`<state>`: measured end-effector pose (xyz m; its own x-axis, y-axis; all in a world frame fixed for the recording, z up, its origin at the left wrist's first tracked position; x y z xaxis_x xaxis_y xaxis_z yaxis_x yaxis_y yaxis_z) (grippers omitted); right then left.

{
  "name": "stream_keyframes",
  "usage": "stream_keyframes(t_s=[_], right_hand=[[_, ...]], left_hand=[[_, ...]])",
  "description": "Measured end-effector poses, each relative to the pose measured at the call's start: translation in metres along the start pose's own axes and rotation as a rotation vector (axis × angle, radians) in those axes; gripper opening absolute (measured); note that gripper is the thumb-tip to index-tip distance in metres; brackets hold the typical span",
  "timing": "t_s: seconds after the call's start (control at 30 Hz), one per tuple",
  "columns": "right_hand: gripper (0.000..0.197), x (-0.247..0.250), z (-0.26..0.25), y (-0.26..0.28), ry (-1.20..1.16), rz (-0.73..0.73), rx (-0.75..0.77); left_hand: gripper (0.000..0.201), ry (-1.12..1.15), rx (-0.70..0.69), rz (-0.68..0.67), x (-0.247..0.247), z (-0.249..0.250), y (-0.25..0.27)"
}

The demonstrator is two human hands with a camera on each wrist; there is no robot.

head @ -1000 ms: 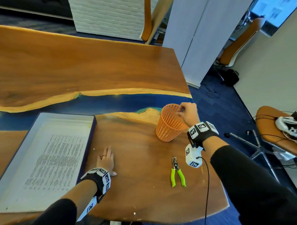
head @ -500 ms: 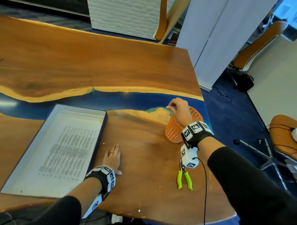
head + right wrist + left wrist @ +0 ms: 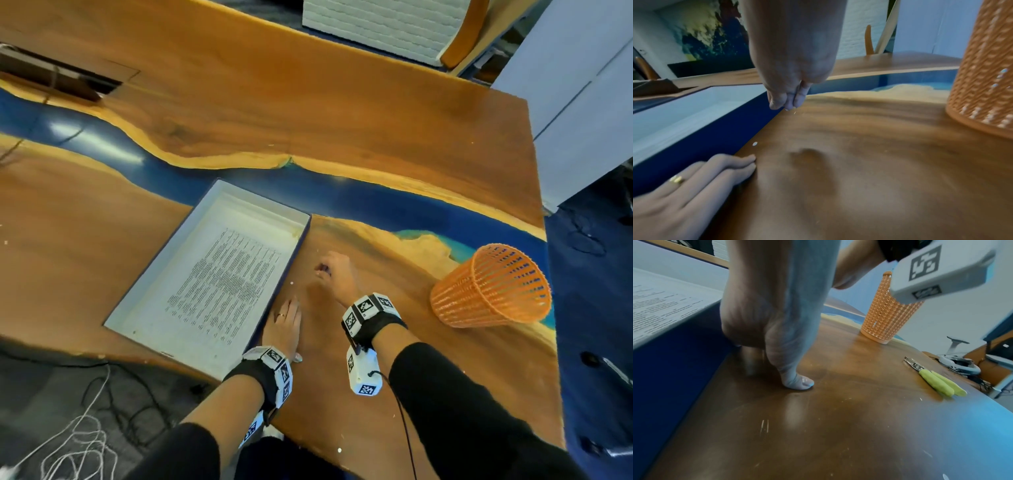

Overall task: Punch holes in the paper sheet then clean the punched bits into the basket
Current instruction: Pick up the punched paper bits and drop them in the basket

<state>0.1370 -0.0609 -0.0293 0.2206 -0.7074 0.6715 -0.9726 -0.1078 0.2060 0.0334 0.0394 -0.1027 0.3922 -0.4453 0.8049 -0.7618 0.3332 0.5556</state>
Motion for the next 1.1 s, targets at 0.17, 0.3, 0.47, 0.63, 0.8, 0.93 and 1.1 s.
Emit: stream_keyframes(t_s=[0.17,0.3,0.47,0.63,0.8,0.93,1.1], right_hand=[[0.012,-0.043,0.003,-0.010,-0.068,-0.072,0.012],[0.007,-0.061,0.003,-0.019,-0.097,-0.110,0.021],[0.005,-0.070,0.004,-0.023,-0.135,-0.094,0.028],[0.007,-0.071,0.003,-0.024,-0.073,-0.061,0.073],[0.013,-0.076,-0.001,-0.025,-0.065,-0.058,0.104],[0.017,-0.084,0.004,-0.028,-0.028,-0.083,0.022],[0.022,-0.088,0.010,-0.024,-0.043,-0.089,-0.089]], left_hand=[[0.117,0.025,-0.009,-0.041,-0.006,-0.003,-0.007],[0.119,-0.019,-0.011,-0.063,-0.008,-0.002,-0.010],[0.119,-0.005,-0.014,-0.075,-0.009,-0.002,-0.012],[0.119,-0.009,-0.013,-0.080,-0.009,-0.001,-0.013],[0.119,-0.004,-0.012,-0.084,-0.009,-0.002,-0.012],[0.119,0.004,-0.014,-0.069,-0.008,-0.002,-0.012],[0.116,0.004,-0.016,-0.058,-0.008,-0.003,-0.011]])
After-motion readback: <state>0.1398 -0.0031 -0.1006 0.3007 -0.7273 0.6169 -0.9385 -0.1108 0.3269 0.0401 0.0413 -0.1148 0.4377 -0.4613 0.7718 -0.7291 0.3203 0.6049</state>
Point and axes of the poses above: each hand's wrist, its own y-axis away from the middle knuckle, its own x-axis out of the back of the hand, z = x × y, the point moved 10 cm from there along -y, towards the middle knuckle, and after that the axes turned 12 degrees about -y, right-handed, at the moved point
